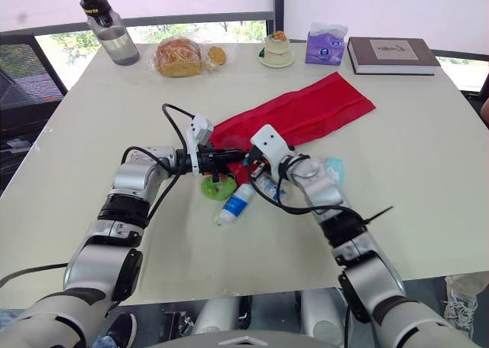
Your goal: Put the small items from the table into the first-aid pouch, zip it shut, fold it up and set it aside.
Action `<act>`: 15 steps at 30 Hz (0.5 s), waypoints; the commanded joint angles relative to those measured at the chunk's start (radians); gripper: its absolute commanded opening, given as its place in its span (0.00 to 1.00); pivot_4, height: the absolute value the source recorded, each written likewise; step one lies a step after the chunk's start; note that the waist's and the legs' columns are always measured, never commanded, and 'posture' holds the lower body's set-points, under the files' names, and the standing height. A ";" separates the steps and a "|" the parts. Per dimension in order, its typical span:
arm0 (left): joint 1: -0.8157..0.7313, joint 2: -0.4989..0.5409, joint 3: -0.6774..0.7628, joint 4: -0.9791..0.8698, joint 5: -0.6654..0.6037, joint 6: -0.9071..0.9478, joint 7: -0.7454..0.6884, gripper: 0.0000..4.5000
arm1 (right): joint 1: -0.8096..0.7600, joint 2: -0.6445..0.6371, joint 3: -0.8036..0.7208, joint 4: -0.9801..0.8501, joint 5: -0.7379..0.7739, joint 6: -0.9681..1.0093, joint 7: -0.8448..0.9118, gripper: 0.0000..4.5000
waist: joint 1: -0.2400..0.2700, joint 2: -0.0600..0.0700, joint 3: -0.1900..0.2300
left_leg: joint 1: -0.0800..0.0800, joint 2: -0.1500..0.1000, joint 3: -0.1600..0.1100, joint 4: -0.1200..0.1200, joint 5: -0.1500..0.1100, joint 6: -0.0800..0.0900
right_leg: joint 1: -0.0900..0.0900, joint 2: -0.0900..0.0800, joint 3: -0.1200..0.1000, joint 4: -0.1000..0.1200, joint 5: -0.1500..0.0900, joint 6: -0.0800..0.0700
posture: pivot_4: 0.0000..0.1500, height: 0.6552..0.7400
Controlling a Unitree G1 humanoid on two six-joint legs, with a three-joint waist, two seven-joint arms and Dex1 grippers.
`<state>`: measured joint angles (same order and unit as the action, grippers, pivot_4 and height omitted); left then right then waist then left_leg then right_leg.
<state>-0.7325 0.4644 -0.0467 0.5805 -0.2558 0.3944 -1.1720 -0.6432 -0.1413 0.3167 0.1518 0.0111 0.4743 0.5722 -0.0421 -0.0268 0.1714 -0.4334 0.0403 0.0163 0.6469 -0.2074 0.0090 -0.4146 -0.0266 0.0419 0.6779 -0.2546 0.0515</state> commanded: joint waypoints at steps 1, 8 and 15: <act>-0.007 0.019 -0.006 0.025 0.019 -0.047 -0.019 0.00 | 0.045 -0.023 -0.037 -0.183 0.056 0.059 0.030 0.01 | -0.001 0.000 0.000 | 0.000 0.000 0.000 0.000 0.000 0.000 | 0.000 0.000 0.000 0.000 0.000 0.000 | 1.00 0.98; -0.025 0.097 0.006 0.114 0.065 -0.108 -0.031 0.00 | 0.190 -0.071 -0.216 -0.475 0.216 0.072 0.046 0.01 | 0.002 0.000 0.000 | 0.001 0.001 0.000 0.000 0.000 0.000 | 0.000 0.002 0.000 0.000 0.000 0.000 | 1.00 0.98; -0.065 0.210 0.024 0.245 0.108 -0.207 -0.015 0.00 | 0.353 -0.180 -0.418 -0.697 0.388 0.083 0.053 0.01 | 0.000 -0.001 0.000 | 0.002 0.002 0.001 -0.001 0.000 0.000 | 0.000 0.002 0.001 0.000 0.000 0.000 | 1.00 0.98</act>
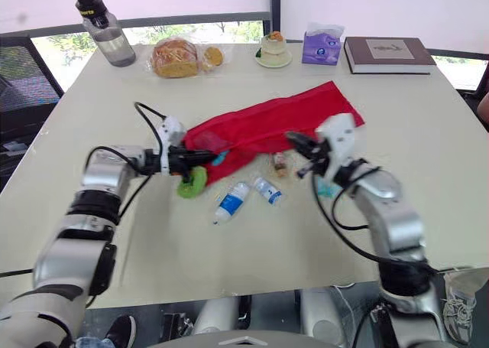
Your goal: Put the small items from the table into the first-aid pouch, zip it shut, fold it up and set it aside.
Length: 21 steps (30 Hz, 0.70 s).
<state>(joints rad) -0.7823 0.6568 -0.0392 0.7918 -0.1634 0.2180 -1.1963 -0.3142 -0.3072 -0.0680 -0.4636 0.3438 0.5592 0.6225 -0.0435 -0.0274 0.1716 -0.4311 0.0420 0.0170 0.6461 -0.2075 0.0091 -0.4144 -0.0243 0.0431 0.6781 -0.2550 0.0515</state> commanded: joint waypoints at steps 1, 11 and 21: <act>-0.021 0.025 0.018 0.045 0.018 -0.036 0.007 0.00 | 0.046 -0.027 -0.058 -0.102 0.076 0.004 0.001 0.01 | 0.002 0.000 0.000 | 0.000 0.001 0.000 0.000 0.000 0.000 | 0.000 0.001 0.000 0.000 0.000 0.000 | 1.00 0.98; -0.072 0.110 -0.012 0.158 0.096 -0.148 -0.051 0.00 | 0.326 -0.231 -0.347 -0.263 0.342 0.067 0.089 0.85 | 0.009 -0.001 0.000 | -0.001 0.001 0.001 0.001 0.000 0.000 | 0.000 0.000 0.000 -0.001 0.000 0.000 | 1.00 0.98; -0.178 0.129 -0.011 0.302 0.164 -0.242 -0.024 0.14 | 0.403 -0.343 -0.402 -0.303 0.488 0.082 0.078 1.00 | 0.011 -0.001 0.001 | -0.001 0.001 0.001 0.003 0.000 0.000 | 0.001 0.000 0.000 -0.001 -0.001 0.001 | 1.00 0.98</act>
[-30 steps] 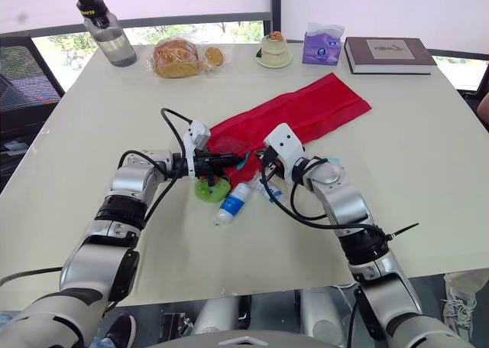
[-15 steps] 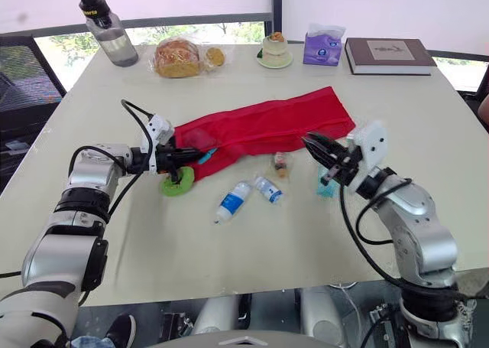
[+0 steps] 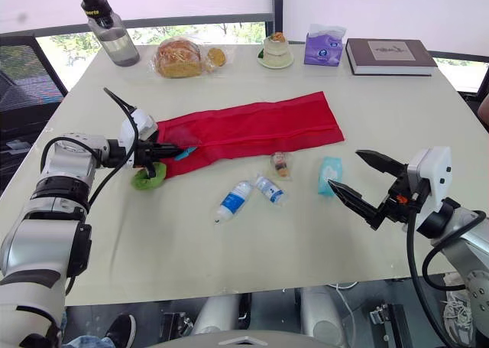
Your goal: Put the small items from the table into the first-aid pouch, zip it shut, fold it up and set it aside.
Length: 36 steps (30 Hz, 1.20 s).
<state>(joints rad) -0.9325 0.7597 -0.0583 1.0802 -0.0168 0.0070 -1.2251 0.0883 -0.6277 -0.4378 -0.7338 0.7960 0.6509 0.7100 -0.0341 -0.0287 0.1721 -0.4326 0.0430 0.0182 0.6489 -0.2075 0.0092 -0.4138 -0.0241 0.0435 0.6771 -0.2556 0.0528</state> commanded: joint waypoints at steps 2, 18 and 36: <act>-0.037 0.032 0.009 0.024 0.025 -0.037 -0.002 0.32 | 0.000 -0.033 -0.034 -0.035 0.051 -0.012 -0.018 1.00 | 0.001 0.000 0.000 | 0.000 -0.001 0.001 0.000 0.000 0.000 | 0.000 -0.001 0.000 0.000 0.000 0.000 | 1.00 0.98; -0.046 -0.054 0.010 -0.213 -0.030 0.084 -0.153 1.00 | -0.009 -0.053 -0.013 -0.040 0.085 -0.049 -0.078 1.00 | 0.019 -0.001 0.000 | 0.000 -0.001 0.000 0.001 0.000 0.000 | 0.001 -0.001 0.000 0.000 0.001 -0.001 | 1.00 0.98; -0.146 -0.335 -0.049 -0.070 0.062 -0.006 0.138 1.00 | -0.024 -0.107 -0.009 -0.081 0.084 0.018 -0.247 1.00 | 0.021 -0.001 0.000 | 0.000 -0.002 -0.001 0.002 0.000 0.000 | 0.002 0.000 0.000 0.000 0.001 0.000 | 1.00 0.98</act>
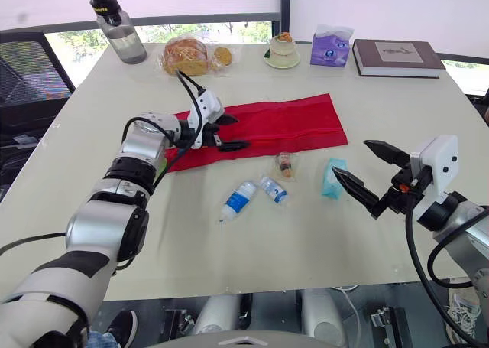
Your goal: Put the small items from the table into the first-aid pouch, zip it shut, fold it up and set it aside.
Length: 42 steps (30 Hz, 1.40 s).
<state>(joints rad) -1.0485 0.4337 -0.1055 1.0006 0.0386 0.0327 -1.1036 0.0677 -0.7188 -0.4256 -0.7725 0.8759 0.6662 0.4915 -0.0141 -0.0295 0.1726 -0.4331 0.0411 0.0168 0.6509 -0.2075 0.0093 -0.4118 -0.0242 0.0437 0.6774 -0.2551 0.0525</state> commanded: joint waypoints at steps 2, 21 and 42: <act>-0.040 -0.017 -0.013 0.034 0.024 -0.054 0.042 1.00 | -0.011 -0.023 -0.022 -0.050 0.012 0.007 -0.044 1.00 | 0.002 0.000 0.000 | 0.000 0.000 0.000 0.000 0.000 0.000 | 0.000 0.000 0.000 0.000 0.000 0.000 | 1.00 0.98; -0.107 -0.045 -0.018 0.205 0.093 -0.147 0.201 0.40 | 0.007 -0.082 -0.069 -0.097 0.096 0.006 -0.064 1.00 | 0.002 0.000 0.000 | 0.000 0.000 0.000 0.000 0.000 0.000 | 0.000 0.000 0.000 0.000 0.000 0.000 | 1.00 0.98; -0.086 -0.026 -0.008 0.194 0.082 -0.184 0.096 0.02 | -0.071 -0.160 0.221 -0.091 0.013 0.022 0.043 1.00 | -0.002 0.000 0.000 | 0.001 0.000 0.000 0.001 0.000 0.000 | 0.000 0.001 0.000 0.001 0.000 0.000 | 1.00 0.98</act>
<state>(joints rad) -1.1241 0.3931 -0.1264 1.2245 0.1333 -0.1392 -0.9931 0.0188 -0.8673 -0.2368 -0.8576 0.9129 0.6955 0.5115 -0.0161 -0.0298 0.1727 -0.4326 0.0412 0.0160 0.6519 -0.2074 0.0093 -0.4114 -0.0235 0.0437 0.6783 -0.2548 0.0523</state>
